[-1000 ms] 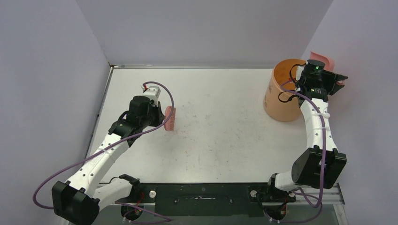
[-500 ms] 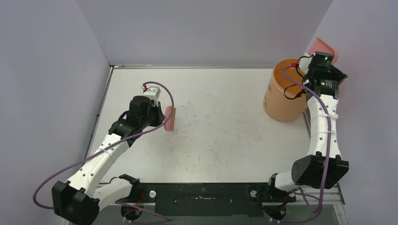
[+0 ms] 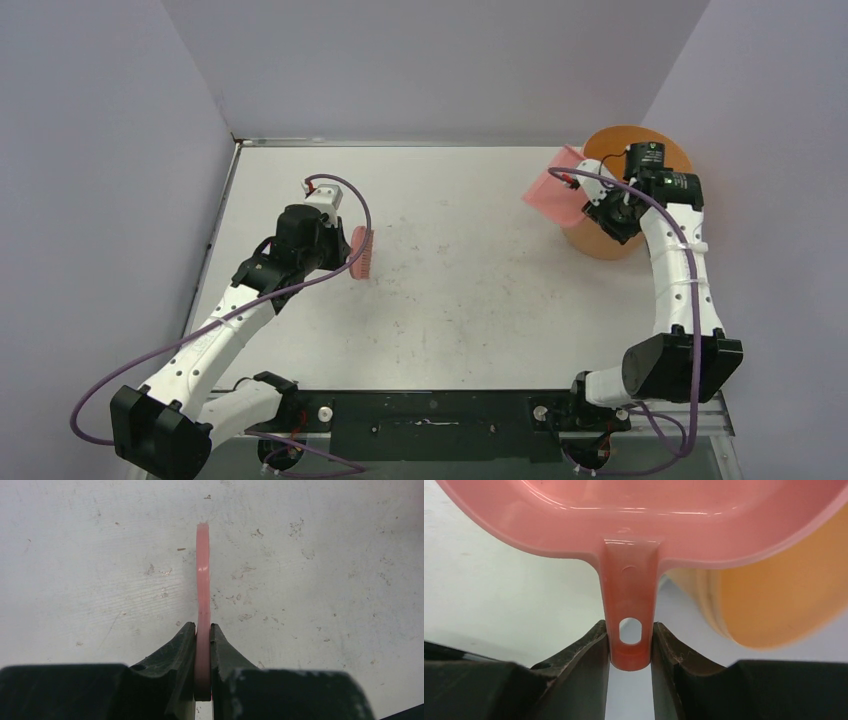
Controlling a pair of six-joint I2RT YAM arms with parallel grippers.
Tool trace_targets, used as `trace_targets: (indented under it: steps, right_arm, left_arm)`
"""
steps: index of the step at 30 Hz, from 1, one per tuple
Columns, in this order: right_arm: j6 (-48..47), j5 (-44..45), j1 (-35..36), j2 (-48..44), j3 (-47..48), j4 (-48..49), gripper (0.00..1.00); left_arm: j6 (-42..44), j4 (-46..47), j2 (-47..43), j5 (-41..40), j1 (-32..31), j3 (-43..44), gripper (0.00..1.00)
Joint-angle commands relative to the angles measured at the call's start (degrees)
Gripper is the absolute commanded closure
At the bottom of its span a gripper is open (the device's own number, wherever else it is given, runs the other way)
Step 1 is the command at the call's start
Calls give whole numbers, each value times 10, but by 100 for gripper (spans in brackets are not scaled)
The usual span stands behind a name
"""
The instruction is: Sweep away the paper scraps from the table
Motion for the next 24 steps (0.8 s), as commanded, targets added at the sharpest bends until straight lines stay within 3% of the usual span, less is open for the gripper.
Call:
trace_targets:
  steps: [1,6,12,19,24]
  right_arm:
    - [28,-105,48,-47,-63,-36,95]
    - [41,-125,166,-80,-187,-40,91]
    - [137,-81,298,-96,-326,44,90]
    - [205,-58,388,-65,-402,127,89]
    - [216,-45,408,-54,-413,179,86]
  left_arm:
    - [7,22,2,-7,-2,8,100]
    - [7,21,3,-8,-2,9,100]
    - [8,21,4,-10,-4,8,100]
    - [9,20,11,-10,-4,9,100]
    - [9,19,10,-7,-5,9,100]
